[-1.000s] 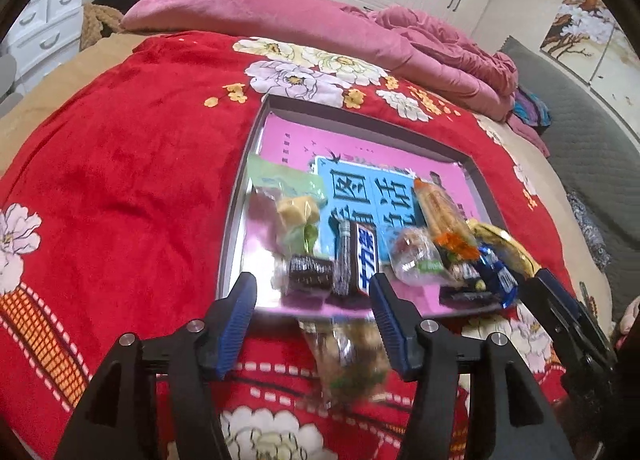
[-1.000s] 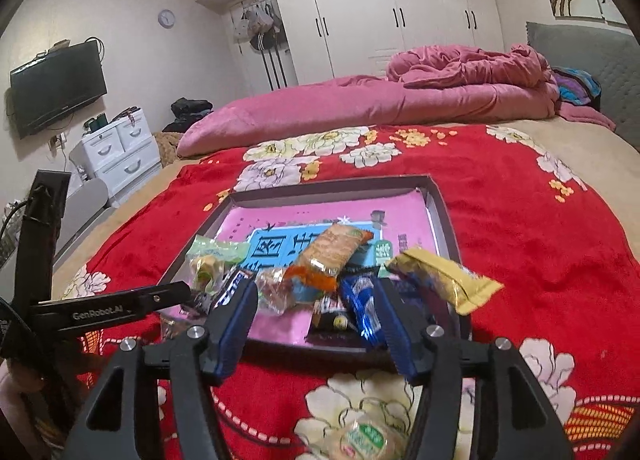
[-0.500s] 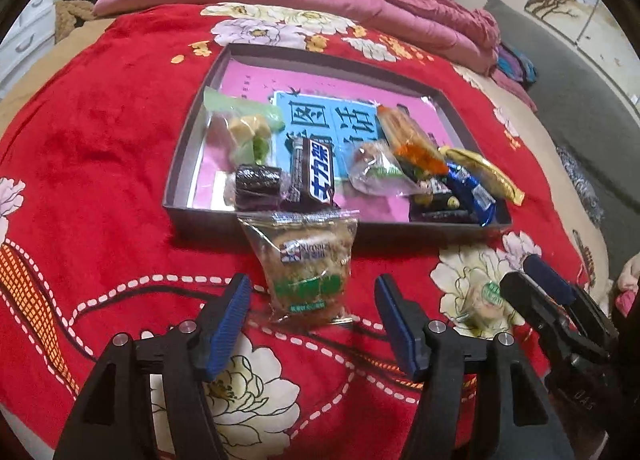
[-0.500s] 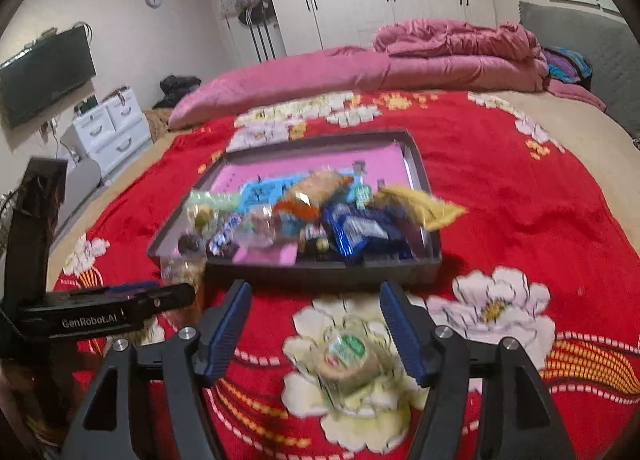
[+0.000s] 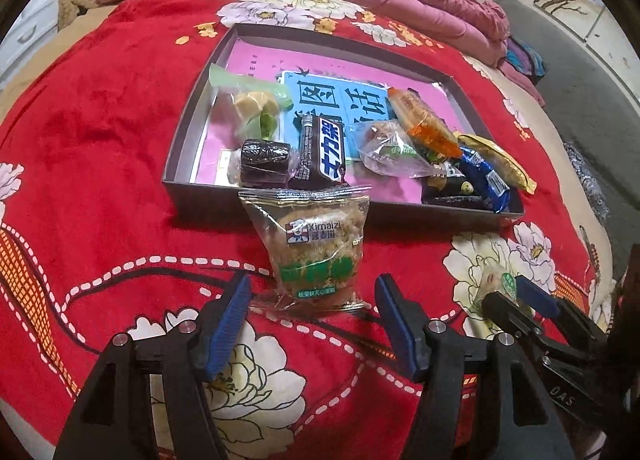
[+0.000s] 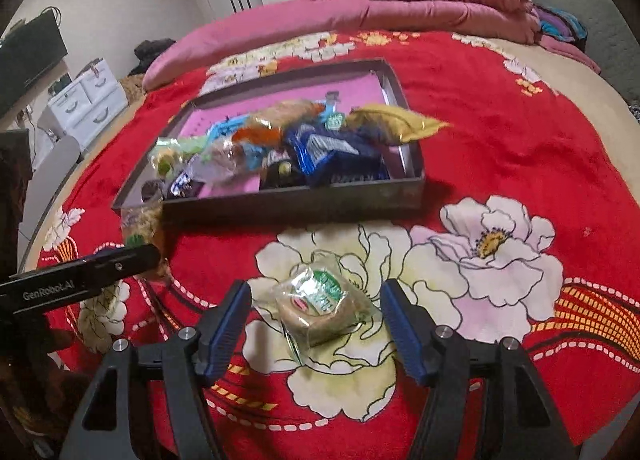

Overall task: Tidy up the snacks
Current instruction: 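Grasp the clear Kimaiz bread bag with the left tool while the right tool grasps the round green-label packet, then carry the Kimaiz bag with the left tool while the right tool carries the round packet over the tray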

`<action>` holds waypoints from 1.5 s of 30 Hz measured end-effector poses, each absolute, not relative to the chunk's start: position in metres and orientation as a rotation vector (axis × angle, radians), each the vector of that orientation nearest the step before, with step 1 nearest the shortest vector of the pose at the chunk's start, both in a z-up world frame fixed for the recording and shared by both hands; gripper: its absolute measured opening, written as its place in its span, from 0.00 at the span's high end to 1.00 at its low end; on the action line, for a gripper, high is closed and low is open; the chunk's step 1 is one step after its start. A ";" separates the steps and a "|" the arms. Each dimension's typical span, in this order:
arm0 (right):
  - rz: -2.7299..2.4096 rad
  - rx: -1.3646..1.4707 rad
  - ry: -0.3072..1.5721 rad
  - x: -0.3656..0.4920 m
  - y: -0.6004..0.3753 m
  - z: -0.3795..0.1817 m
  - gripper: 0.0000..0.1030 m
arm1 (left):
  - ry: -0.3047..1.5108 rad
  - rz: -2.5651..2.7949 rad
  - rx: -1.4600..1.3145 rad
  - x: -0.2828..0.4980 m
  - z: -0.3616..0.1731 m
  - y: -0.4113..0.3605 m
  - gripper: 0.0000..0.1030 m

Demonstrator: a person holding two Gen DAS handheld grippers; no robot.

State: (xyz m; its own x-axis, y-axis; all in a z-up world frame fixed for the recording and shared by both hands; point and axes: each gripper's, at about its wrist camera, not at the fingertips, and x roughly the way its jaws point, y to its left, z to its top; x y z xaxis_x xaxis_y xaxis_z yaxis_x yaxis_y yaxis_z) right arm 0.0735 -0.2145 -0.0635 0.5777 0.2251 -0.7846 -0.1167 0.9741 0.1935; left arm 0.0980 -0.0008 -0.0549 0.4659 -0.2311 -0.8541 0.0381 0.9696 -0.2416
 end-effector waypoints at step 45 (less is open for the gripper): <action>0.374 0.167 0.681 0.097 -0.188 -0.027 0.58 | 0.912 -0.174 -0.265 0.100 -0.020 0.008 0.50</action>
